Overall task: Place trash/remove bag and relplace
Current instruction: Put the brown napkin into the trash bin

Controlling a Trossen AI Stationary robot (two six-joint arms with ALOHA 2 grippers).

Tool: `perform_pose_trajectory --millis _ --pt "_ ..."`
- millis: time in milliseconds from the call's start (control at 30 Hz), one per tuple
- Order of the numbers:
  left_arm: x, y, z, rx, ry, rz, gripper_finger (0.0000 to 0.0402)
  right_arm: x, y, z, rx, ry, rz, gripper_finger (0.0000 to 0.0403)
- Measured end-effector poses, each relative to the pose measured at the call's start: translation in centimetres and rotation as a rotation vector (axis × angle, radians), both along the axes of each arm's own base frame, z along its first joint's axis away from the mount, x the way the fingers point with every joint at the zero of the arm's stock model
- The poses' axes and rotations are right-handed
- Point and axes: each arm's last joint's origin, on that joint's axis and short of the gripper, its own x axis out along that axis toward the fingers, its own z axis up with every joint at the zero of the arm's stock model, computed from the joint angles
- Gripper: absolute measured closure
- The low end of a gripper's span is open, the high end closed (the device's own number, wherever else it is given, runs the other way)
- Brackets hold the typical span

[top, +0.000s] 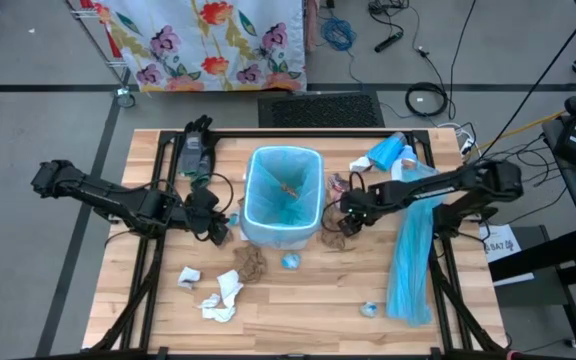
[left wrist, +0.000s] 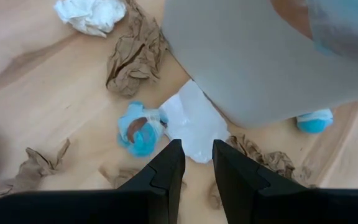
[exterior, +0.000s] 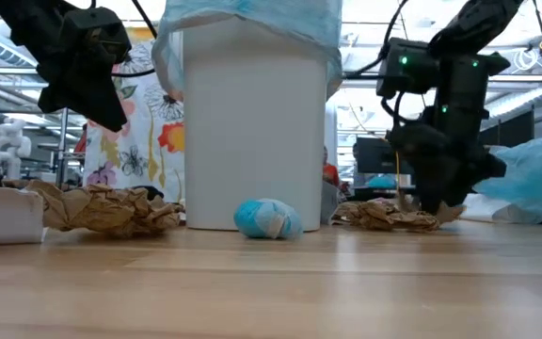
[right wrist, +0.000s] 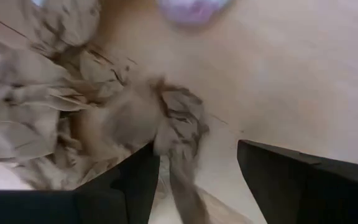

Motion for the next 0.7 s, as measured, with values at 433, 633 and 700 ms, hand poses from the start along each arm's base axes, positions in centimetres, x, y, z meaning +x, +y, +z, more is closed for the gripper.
perform_pose_trajectory --millis 433,633,700 --pt "0.0 0.0 0.0 -0.001 -0.002 0.001 0.0311 0.9 1.3 -0.2 -0.046 -0.062 0.051 0.0392" --pt "0.0 0.0 0.0 0.0 0.0 0.0 0.0311 -0.3 1.2 2.1 -0.063 -0.105 0.023 0.0401" --pt "0.0 0.0 0.0 0.003 0.004 -0.003 0.0311 -1.0 1.2 3.4 -0.086 -0.083 0.014 0.0402"
